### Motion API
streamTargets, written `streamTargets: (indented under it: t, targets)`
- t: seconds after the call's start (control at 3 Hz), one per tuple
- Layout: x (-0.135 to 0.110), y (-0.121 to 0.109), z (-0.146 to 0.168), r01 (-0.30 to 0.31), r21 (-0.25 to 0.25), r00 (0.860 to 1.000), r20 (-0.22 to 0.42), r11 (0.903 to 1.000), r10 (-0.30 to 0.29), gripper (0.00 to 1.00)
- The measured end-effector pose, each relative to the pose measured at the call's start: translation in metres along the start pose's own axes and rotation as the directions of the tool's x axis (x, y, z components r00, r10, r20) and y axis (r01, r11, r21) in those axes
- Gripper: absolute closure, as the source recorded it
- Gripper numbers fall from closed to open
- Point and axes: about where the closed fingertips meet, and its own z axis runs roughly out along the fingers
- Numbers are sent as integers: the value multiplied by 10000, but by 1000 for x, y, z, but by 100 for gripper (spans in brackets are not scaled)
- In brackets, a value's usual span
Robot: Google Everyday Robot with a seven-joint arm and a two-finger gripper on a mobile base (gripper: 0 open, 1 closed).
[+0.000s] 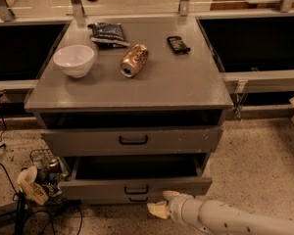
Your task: Close middle drawer
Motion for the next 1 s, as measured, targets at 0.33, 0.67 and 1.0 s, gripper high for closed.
streamTargets:
  t: [0.33,0.67,1.0]
  targets:
    - [0,0,0,0,0,10000,0,10000,0,64]
    - [0,0,0,0,-1,10000,0,10000,0,87]
    - [-6,-11,7,-604,345,9968,549,9976,584,100]
